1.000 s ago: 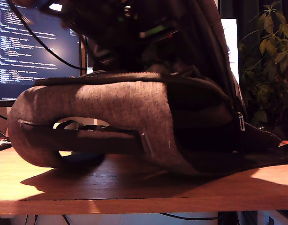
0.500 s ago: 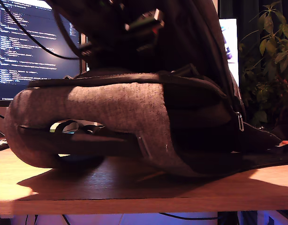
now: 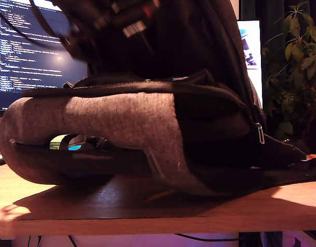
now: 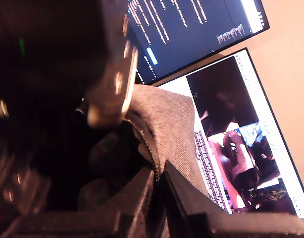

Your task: Pack the pair of socks inside the grey Google backpack

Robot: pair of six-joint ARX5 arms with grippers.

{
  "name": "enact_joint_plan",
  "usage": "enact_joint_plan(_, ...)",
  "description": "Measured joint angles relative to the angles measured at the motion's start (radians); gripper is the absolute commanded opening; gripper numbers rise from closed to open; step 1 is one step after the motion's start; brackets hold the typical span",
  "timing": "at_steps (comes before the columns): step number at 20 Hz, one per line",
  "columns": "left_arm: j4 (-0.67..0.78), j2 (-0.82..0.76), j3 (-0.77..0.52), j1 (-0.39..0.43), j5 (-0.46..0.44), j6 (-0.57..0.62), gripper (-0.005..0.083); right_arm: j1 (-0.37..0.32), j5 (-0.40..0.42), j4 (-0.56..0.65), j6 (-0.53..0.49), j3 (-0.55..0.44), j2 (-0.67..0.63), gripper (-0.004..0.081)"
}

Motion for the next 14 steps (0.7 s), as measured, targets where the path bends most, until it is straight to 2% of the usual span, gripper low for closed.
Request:
enact_joint_plan(7,-0.164,-0.092,0.0,0.0,-0.001,0.007,0.0618,0.003,-0.007,-0.001,0.0,0.0,0.0,-0.0012)
enact_joint_plan(11,-0.209,-0.141,0.0,0.0,-0.002,0.015,0.0617,0.003,-0.007,-0.001,0.0,0.0,0.0,-0.0012)
enact_joint_plan(14,-0.244,-0.193,0.0,0.0,-0.026,0.026,0.0549,0.003,-0.008,-0.006,0.0,0.0,0.0,-0.0012)
